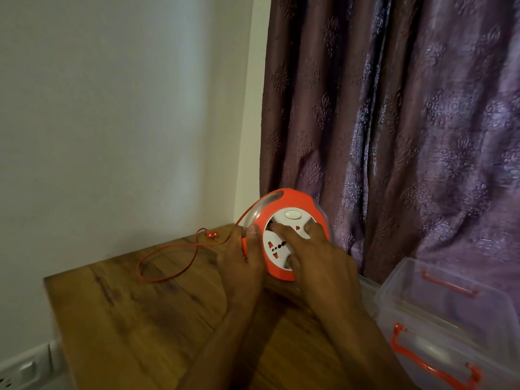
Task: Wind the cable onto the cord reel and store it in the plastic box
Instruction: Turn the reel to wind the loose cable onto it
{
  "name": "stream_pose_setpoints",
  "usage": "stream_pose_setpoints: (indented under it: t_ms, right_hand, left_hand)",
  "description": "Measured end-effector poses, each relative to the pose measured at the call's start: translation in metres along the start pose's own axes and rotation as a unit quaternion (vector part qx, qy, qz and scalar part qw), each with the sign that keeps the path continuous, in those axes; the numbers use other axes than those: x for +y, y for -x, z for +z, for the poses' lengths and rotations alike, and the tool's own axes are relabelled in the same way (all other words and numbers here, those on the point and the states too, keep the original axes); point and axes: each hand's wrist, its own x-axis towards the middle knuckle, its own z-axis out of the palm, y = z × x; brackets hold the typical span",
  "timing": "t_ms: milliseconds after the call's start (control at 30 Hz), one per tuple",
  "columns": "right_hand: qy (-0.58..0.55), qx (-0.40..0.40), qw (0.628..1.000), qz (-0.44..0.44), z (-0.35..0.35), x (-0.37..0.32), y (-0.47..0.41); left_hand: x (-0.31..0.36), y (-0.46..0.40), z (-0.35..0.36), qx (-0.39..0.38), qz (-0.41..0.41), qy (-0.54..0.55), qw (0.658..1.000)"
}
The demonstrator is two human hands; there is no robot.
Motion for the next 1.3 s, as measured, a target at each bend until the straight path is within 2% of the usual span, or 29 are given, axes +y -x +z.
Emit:
stream_pose_setpoints:
  t_ms: [133,400,500,600,733,867,967,1067,1133,1300]
  right_hand:
    - [0.02,0.009,1.0,0.02,0.003,0.001,-0.002]
    - [0.003,0.075,0.992,0.103,0.003,-0.006,0.001]
    - [-0.023,0.077,0.989,0.125,0.003,-0.008,0.002]
    - [-0.034,0.04,0.993,0.107,-0.004,-0.002,0.0]
    - [-0.045,0.078,0.996,0.026,-0.017,0.01,-0.006]
    - [-0.057,-0.004,0.998,-0.041,-0.018,0.01,-0.007]
    - [-0.042,-0.078,0.994,-0.056,-0.014,0.007,-0.007]
    - [-0.045,-0.112,0.99,-0.066,-0.012,0.007,-0.008]
    - [-0.045,-0.121,0.989,-0.078,-0.01,0.008,-0.007]
    - [-0.038,-0.105,0.991,-0.08,-0.003,0.011,-0.007]
  left_hand:
    - [0.001,0.002,0.001,-0.003,0.007,-0.012,1.0]
    - [0.001,0.006,0.006,0.001,0.005,-0.006,1.0]
    - [0.002,0.008,0.006,-0.009,0.009,-0.013,1.0]
    - [0.005,0.005,0.001,-0.027,-0.013,-0.005,1.0]
    - [0.003,0.002,-0.004,-0.051,-0.038,-0.018,0.998]
    - [0.006,0.003,-0.005,-0.052,-0.025,-0.039,0.998]
    - [0.008,0.002,-0.007,-0.063,-0.038,-0.024,0.997]
    - [0.007,0.001,-0.011,-0.052,-0.038,-0.03,0.997]
    - [0.006,-0.001,-0.011,-0.062,-0.05,-0.024,0.997]
    - [0.005,0.0,-0.005,-0.02,-0.015,-0.021,0.999]
